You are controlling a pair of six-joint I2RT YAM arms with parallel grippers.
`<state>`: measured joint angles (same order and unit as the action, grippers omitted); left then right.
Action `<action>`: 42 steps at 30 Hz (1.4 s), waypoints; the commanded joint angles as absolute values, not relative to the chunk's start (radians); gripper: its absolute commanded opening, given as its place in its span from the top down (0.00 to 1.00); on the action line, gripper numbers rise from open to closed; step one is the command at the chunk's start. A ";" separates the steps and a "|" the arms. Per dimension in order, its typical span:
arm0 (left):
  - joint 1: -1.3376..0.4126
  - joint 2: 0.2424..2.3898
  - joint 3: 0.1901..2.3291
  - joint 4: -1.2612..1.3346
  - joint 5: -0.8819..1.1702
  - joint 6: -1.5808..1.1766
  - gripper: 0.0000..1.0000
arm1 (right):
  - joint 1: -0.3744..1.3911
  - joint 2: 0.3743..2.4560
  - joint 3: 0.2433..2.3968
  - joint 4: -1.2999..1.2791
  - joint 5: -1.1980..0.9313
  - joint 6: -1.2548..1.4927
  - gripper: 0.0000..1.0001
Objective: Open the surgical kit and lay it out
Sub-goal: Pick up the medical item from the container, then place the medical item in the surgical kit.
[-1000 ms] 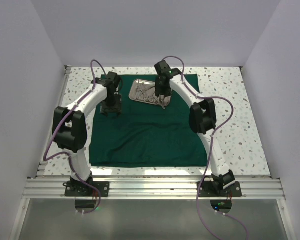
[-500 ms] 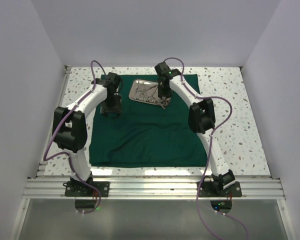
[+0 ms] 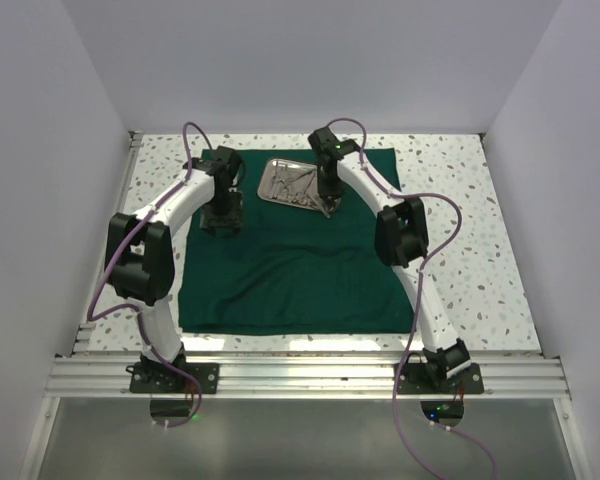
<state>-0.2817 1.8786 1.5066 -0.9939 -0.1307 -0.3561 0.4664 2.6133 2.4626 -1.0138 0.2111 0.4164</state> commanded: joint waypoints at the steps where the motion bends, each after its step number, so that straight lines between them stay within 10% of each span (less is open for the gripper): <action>1: -0.276 1.868 1.522 -0.991 -0.127 -0.327 0.44 | 0.471 2.697 2.457 -1.048 0.224 0.402 0.84; 4: -0.276 1.876 1.528 -0.991 -0.124 -0.322 0.44 | 0.469 2.709 2.470 -1.057 0.242 0.402 1.00; 16: -0.276 1.934 1.713 -1.012 -0.120 -0.302 0.37 | 0.462 2.507 2.484 -1.017 0.251 0.402 1.00; 30: -0.278 1.954 1.701 -0.914 -0.037 -0.334 0.35 | 0.483 1.761 1.472 -0.809 0.158 0.466 1.00; 42: -0.278 1.967 1.661 -0.890 0.025 -0.324 0.39 | 0.520 1.933 1.213 -0.652 -0.080 0.495 1.00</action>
